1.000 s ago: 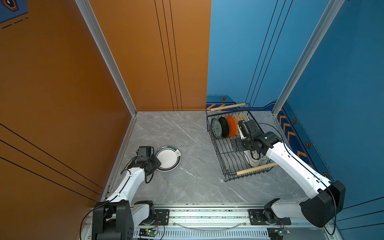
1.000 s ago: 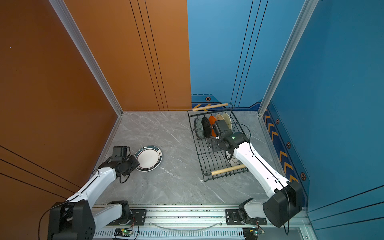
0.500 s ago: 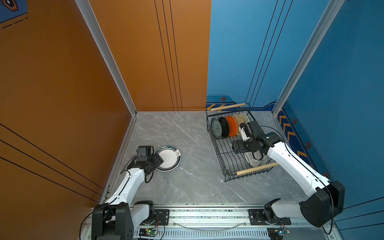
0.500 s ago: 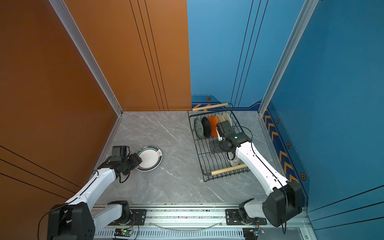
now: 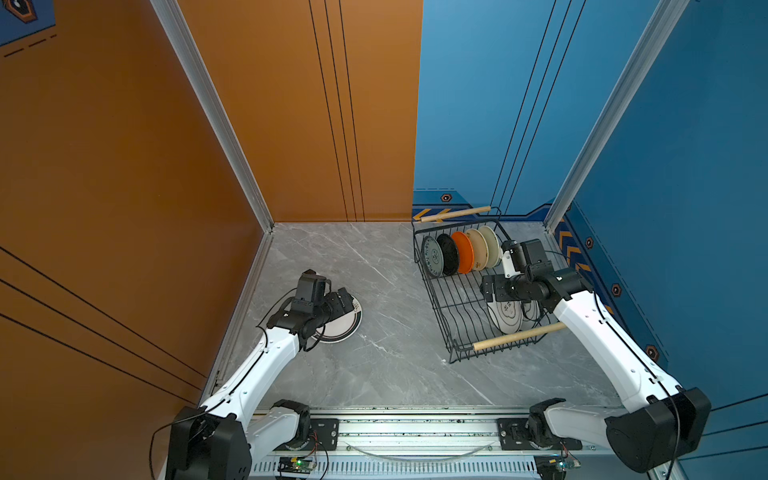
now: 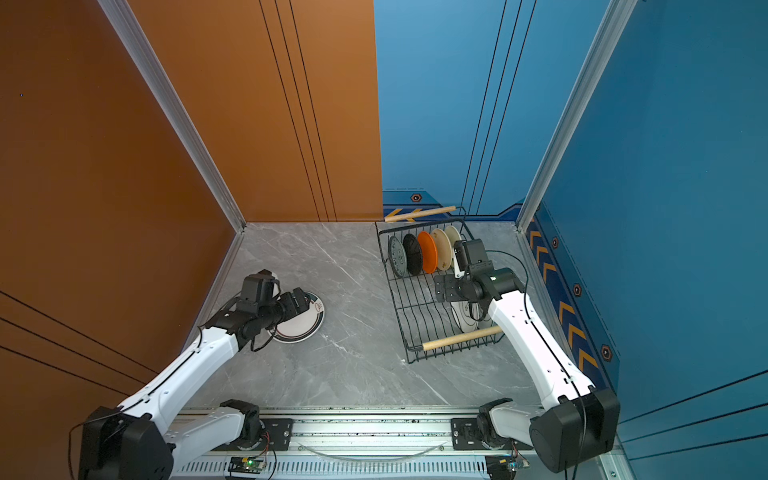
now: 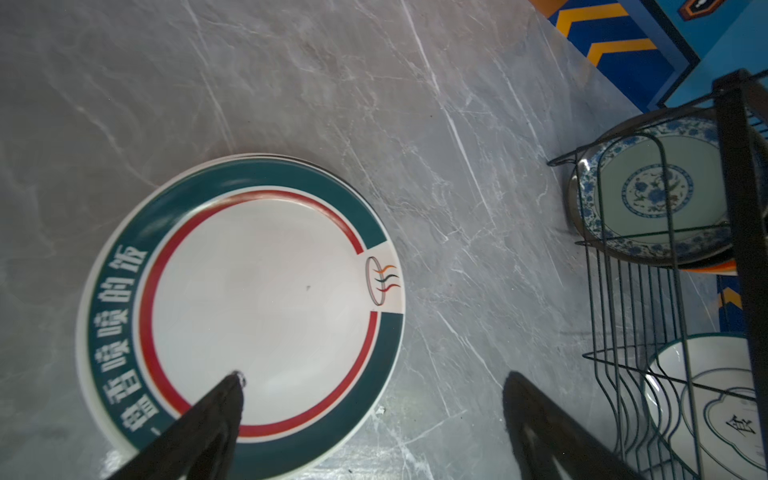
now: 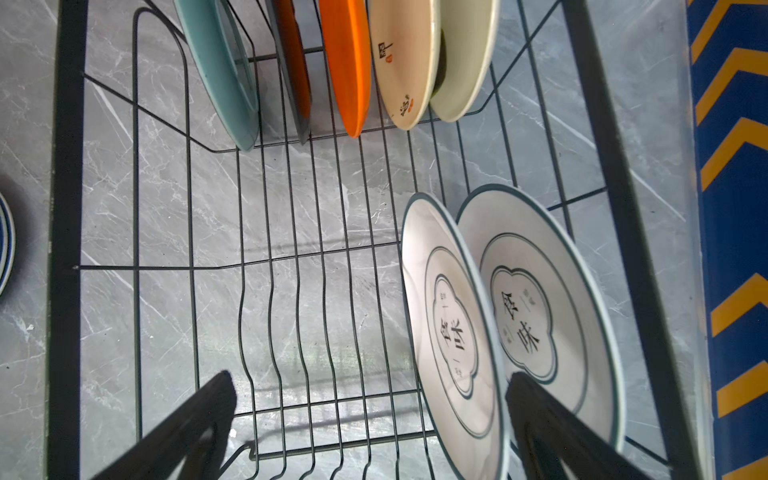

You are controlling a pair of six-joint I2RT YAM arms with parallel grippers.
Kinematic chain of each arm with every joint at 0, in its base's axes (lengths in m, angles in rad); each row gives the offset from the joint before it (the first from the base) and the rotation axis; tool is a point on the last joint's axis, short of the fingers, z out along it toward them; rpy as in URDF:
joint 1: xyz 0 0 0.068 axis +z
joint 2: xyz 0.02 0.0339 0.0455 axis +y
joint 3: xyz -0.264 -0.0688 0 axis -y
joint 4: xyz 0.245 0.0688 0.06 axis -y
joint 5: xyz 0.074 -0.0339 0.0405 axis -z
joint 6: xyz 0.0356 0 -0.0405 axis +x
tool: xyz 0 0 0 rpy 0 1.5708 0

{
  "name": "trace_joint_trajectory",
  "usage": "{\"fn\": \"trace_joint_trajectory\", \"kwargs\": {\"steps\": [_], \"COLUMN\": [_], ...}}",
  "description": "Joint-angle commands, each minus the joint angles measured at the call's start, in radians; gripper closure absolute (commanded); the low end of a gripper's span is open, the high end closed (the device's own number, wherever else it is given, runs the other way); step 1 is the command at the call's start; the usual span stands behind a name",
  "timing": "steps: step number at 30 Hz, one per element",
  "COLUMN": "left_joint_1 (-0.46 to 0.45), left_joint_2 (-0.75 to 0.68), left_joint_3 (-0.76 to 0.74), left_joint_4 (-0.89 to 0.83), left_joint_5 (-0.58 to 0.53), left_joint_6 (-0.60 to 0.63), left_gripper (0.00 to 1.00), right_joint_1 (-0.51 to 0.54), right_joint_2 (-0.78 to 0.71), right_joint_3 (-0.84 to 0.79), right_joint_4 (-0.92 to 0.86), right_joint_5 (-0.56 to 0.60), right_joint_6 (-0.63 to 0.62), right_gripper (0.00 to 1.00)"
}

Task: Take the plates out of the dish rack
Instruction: 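Open the left gripper off the stacked plates while the right lowers into the rack, then close the right gripper on the white plate with a flower-shaped centre print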

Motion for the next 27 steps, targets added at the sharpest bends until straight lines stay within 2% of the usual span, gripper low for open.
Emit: {"fn": "trace_joint_trajectory", "kwargs": {"steps": [1,10,19,27], "left_joint_1": [-0.056,-0.160,-0.189,-0.204], "left_joint_2": [0.046,0.133,0.131,0.123], "left_joint_3": [0.052,0.127,0.144,0.119], "left_joint_4": [0.004,0.012,0.010,0.059], "left_joint_5": [-0.048,-0.061,-0.070,-0.109], "left_joint_6": [0.017,0.018,0.034,-0.007], "left_gripper": [0.02,0.02,0.02,0.02], "right_joint_1": [-0.028,-0.063,-0.070,-0.071], "right_joint_2": [-0.020,0.024,0.054,0.053], "right_joint_3": [-0.026,-0.064,-0.125,-0.167], "right_joint_4": [-0.037,-0.020,0.031,0.071], "right_joint_5": [-0.008,0.022,0.025,0.064], "right_joint_6": [-0.022,-0.006,0.014,0.016], "right_gripper": [0.00,0.09,0.22,0.36]}}
